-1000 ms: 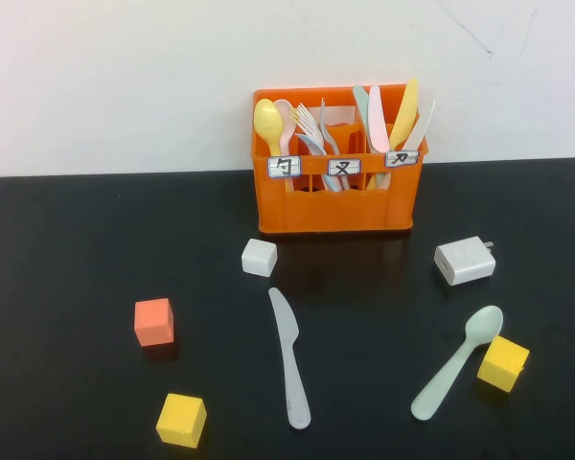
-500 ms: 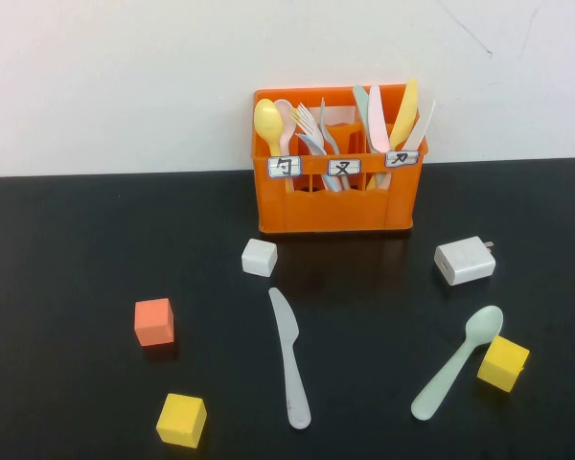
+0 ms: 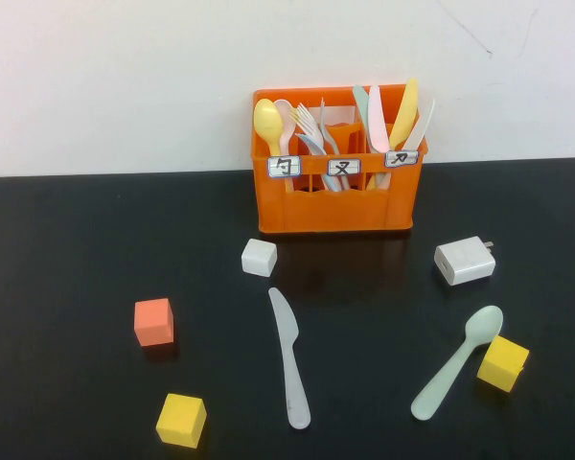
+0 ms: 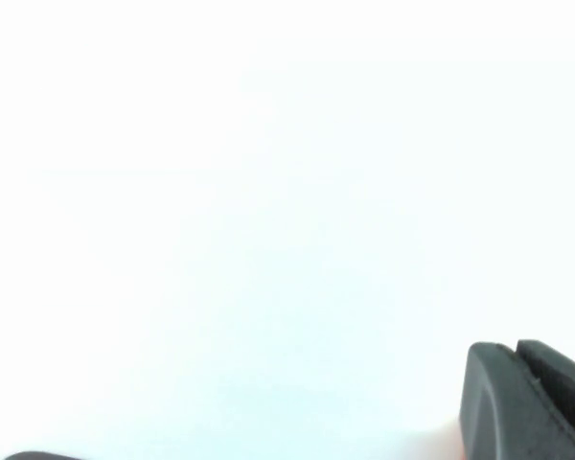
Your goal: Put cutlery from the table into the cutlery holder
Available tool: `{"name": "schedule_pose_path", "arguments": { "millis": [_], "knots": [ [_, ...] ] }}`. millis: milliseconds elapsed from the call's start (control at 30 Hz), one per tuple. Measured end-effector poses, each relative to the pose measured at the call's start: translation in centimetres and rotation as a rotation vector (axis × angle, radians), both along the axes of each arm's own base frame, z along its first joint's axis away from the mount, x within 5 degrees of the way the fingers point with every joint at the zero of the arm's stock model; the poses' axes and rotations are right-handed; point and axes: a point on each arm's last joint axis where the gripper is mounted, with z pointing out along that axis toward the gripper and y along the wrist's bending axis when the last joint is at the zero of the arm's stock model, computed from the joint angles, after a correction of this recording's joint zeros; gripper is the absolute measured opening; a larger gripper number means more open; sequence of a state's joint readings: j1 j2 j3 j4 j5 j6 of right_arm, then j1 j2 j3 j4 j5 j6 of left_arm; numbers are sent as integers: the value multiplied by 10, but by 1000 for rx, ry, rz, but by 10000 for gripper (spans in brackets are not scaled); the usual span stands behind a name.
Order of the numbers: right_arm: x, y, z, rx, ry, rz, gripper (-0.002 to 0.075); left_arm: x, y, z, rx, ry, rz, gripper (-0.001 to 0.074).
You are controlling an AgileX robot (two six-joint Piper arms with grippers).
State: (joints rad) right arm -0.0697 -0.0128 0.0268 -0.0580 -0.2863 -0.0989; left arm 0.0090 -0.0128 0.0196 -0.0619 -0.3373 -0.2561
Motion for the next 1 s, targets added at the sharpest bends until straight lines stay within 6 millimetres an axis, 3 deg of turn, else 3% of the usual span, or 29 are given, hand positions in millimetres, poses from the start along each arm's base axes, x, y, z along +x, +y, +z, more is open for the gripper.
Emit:
{"name": "schedule_pose_path", "arguments": {
  "millis": [300, 467, 700, 1000],
  "knots": [
    [-1, 0, 2, 10, -26, 4, -2, -1, 0, 3, -22, -42, -7, -1],
    [0, -1, 2, 51, 83, 6, -2, 0, 0, 3, -33, 26, -15, -1],
    [-6, -1, 25, 58, 113, 0, -2, -6, -1, 36, -24, 71, -20, -1],
    [-13, -1, 35, 74, 243, -11, -2, 9, -2, 75, -21, 259, -28, -1]
  ]
}}
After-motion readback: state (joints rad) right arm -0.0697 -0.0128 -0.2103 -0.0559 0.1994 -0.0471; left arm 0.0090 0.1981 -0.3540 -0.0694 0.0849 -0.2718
